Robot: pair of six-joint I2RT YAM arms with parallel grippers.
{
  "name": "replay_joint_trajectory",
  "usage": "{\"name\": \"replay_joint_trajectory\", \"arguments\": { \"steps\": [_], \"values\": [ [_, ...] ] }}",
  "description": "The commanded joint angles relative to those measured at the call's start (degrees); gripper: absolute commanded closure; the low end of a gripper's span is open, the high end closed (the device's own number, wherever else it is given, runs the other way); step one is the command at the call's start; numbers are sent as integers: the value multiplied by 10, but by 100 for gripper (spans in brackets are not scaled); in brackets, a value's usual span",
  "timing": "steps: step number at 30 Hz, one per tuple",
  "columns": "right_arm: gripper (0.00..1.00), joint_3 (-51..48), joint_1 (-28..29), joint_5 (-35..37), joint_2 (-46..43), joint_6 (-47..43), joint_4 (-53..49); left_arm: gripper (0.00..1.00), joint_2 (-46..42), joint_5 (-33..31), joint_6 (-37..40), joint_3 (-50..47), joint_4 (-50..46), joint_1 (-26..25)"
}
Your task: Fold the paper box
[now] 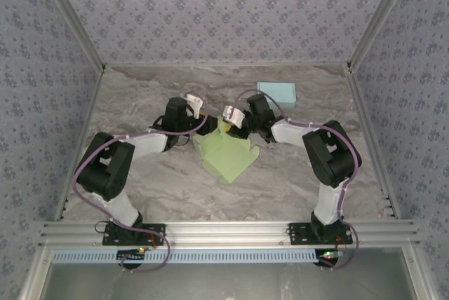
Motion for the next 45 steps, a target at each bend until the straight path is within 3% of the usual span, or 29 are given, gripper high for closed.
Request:
{"name": "replay_joint_trajectory", "arguments": {
  "steps": [1,5,8,20,26,36,41,45],
  "values": [
    [65,-34,14,100,-20,103,65,52,2,21,-11,-20,6,0],
    [55,-73,18,124,-23,162,150,52,5,27,-19,-23,14,0],
    [54,-87,24,133,-12,192,198,52,11,40,-25,-22,20,1],
    [60,-74,47,66,-3,123,167,53,35,73,-47,-13,44,8],
    [72,-68,70,79,-7,109,143,55,43,95,-65,-21,71,9],
    [75,-168,132,134,-66,204,241,59,13,148,-71,-61,77,10],
    [71,-183,166,216,-41,222,296,61,12,159,-87,-90,102,10],
    [64,-190,166,228,-18,231,342,62,13,165,-79,-98,101,10]
  ]
}}
